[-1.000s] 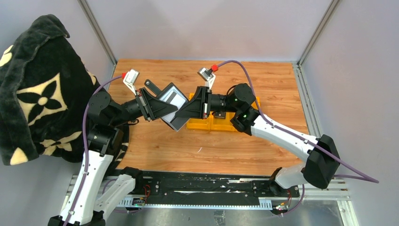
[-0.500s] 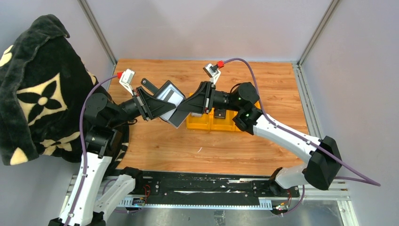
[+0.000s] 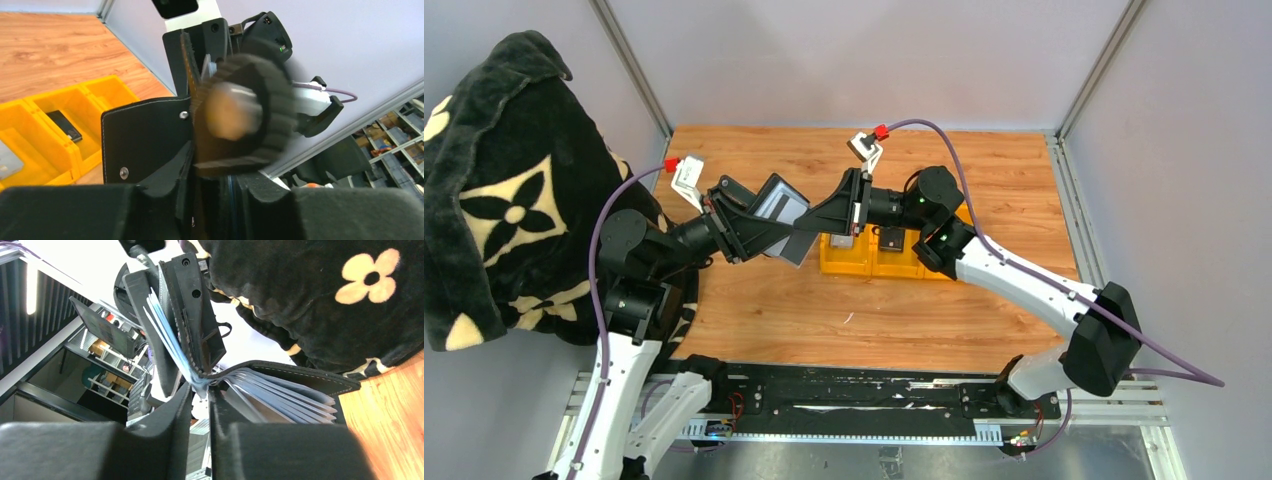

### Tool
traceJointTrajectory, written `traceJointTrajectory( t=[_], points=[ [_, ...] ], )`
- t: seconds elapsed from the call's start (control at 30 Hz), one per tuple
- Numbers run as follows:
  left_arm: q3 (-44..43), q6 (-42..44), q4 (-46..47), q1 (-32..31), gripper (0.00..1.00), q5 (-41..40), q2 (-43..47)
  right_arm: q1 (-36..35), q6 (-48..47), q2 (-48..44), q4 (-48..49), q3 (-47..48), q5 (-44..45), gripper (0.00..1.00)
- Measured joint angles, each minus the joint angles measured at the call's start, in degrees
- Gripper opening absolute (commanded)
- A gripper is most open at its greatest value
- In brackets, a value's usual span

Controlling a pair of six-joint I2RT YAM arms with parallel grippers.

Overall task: Take the credit cards out of the card holder
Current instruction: Remove the credit card from the card holder.

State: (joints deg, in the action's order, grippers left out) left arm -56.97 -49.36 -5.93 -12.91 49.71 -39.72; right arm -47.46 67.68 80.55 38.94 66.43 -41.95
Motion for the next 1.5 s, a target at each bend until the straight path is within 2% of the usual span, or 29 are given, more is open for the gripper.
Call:
traceJointTrajectory(
  t=[0.07,0.17,0.4,0.97,1.4,1.5],
  points=[
    [0.48,0.22,0.72,0.04,0.39,0.04,0.33,-0.02,-0.17,0.59,-0.98,0.52,-0.04,0.06],
    [0.59,0.13,1.31,0.15,0.41,0.13,0.48,-0.04,-0.39,0.72,-1.33,0.61,-0.02,0.0],
    [0.61,-1.7,2.12,0.28,0.21,-0.37,0.22,-0.11,-0.87,0.26,-0.76,0.63,0.02,0.0],
    [-0.9,-6.62,0.52,-0.09,0.23,1.36,-1.86,-0.55,-1.01,-3.8,4.83,-6.05,3.23,0.0],
    [-2.32,-6.78,-0.9,-0.42,0.2,1.51,-2.47,-0.55,-0.83,-5.86,6.69,-9.31,4.52,0.0],
    [-2.58,-6.75,-0.87,-0.42,0.17,1.42,-2.45,-0.52,-0.74,-6.19,6.82,-9.75,4.52,0.0]
  ],
)
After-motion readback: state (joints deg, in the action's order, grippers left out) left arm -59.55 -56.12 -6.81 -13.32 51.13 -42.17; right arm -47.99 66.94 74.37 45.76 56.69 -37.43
